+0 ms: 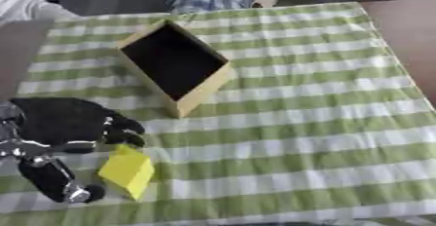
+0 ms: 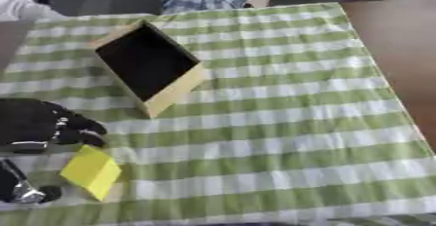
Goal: Pick up objects on the table and place them in the box.
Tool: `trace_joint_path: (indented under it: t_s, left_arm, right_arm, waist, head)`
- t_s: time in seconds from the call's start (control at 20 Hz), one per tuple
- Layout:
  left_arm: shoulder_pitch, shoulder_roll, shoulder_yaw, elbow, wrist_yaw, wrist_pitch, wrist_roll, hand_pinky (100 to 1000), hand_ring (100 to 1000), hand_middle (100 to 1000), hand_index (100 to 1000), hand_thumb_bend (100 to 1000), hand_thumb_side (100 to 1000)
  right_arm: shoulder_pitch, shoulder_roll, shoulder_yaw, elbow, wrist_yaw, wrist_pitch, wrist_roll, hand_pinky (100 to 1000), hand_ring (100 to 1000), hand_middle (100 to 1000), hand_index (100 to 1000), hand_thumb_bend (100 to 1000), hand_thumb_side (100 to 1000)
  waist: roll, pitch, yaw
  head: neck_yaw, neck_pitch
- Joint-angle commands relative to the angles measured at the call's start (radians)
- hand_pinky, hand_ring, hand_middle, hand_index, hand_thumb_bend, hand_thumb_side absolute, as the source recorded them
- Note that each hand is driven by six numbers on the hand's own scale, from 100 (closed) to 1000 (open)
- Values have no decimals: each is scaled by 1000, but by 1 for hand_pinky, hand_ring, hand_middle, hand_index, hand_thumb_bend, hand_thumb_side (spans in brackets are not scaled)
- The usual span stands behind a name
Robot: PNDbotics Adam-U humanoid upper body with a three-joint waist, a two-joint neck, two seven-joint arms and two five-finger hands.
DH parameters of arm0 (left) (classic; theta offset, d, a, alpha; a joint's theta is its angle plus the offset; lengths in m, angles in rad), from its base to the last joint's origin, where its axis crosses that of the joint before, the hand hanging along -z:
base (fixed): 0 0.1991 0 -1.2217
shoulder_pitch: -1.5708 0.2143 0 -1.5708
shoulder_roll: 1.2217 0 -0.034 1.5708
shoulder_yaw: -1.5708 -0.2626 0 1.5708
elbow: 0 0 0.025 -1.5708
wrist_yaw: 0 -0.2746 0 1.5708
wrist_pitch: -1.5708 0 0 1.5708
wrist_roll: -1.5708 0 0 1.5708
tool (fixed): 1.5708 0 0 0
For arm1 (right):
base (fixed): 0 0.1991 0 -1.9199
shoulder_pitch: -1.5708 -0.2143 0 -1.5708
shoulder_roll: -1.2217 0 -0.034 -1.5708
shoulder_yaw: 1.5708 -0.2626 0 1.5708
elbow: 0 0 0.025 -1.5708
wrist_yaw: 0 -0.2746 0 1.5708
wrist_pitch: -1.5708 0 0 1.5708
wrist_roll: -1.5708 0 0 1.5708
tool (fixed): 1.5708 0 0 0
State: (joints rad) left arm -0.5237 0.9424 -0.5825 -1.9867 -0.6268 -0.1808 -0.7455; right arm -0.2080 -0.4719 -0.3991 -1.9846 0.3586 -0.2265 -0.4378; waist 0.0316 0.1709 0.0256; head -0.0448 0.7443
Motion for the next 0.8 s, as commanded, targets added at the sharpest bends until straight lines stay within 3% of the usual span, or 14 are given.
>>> trace_joint_path:
  t_s: [0.05,0.8]
  left_arm:
    - [-6,15,11,-13,-25,13,4,807,911,944,957,414,398]
    - [10,-25,-10,47,-98,43,32,807,906,926,953,386,400]
  right_arm:
    - [-9,-21,-4,-15,-6,0,2,594,590,608,761,100,743]
    - [-10,-17,-4,-15,-10,0,4,593,589,607,761,100,744]
  waist:
    - [-2,-9,-1]
    - [-4,-5,-6]
  head:
    - [5,-6]
    - [8,-12]
